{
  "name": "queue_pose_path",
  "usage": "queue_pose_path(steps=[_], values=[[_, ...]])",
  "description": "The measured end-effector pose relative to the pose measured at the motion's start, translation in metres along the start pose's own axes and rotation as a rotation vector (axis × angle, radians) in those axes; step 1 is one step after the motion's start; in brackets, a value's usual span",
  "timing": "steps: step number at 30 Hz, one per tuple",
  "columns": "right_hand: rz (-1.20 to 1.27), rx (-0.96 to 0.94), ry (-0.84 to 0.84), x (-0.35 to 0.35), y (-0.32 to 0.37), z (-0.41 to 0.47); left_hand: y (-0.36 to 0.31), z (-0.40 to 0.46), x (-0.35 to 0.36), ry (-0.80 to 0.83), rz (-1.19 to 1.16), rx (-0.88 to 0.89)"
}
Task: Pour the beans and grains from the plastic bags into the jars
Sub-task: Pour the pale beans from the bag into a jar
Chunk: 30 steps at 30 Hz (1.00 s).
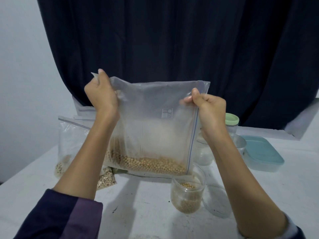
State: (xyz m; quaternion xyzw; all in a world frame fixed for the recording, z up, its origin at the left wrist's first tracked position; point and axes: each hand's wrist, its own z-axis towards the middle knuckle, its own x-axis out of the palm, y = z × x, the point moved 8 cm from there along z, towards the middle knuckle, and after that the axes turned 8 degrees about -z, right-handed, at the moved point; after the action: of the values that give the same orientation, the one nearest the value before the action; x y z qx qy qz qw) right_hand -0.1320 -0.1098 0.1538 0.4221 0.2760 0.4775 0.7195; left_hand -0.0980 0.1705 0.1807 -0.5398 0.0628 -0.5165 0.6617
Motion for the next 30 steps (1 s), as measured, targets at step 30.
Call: queue_pose_path(steps=[30], values=[[0.018, -0.057, 0.026, 0.0009, 0.0031, -0.0023, -0.0059, 0.0016, 0.0006, 0.004, -0.005, 0.025]])
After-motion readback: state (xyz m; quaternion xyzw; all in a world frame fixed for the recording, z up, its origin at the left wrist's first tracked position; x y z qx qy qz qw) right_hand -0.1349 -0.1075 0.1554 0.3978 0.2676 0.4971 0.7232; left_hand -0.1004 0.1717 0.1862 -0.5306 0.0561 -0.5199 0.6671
